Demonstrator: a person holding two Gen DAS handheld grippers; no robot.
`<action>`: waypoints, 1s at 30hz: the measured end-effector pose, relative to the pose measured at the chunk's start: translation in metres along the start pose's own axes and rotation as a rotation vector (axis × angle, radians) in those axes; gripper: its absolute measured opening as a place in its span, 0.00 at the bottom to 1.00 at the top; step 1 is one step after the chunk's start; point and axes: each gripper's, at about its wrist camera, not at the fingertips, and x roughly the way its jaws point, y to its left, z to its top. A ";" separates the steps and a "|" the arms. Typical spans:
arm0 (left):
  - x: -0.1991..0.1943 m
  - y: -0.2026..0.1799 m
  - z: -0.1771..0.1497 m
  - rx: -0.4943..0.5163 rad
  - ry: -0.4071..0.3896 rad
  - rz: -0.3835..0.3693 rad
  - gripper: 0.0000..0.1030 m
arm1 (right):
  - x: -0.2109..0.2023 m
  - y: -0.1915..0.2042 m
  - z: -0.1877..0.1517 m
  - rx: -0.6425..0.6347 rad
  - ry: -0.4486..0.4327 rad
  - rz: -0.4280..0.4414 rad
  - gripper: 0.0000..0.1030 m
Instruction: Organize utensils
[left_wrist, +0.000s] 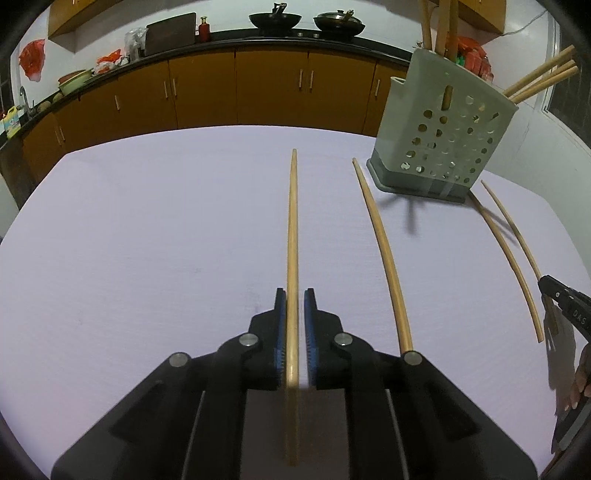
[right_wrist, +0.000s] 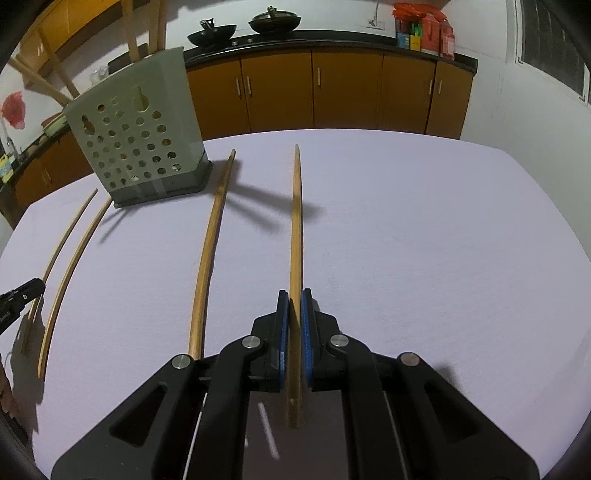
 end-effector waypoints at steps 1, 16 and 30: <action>0.000 0.000 0.000 -0.001 0.000 -0.002 0.12 | 0.000 0.000 0.000 0.001 0.000 0.002 0.08; 0.004 -0.003 0.001 -0.011 0.000 -0.007 0.12 | 0.001 0.002 0.000 -0.009 0.001 -0.010 0.08; 0.003 -0.003 0.001 -0.012 -0.001 -0.006 0.13 | 0.001 0.001 0.000 -0.013 0.000 -0.014 0.08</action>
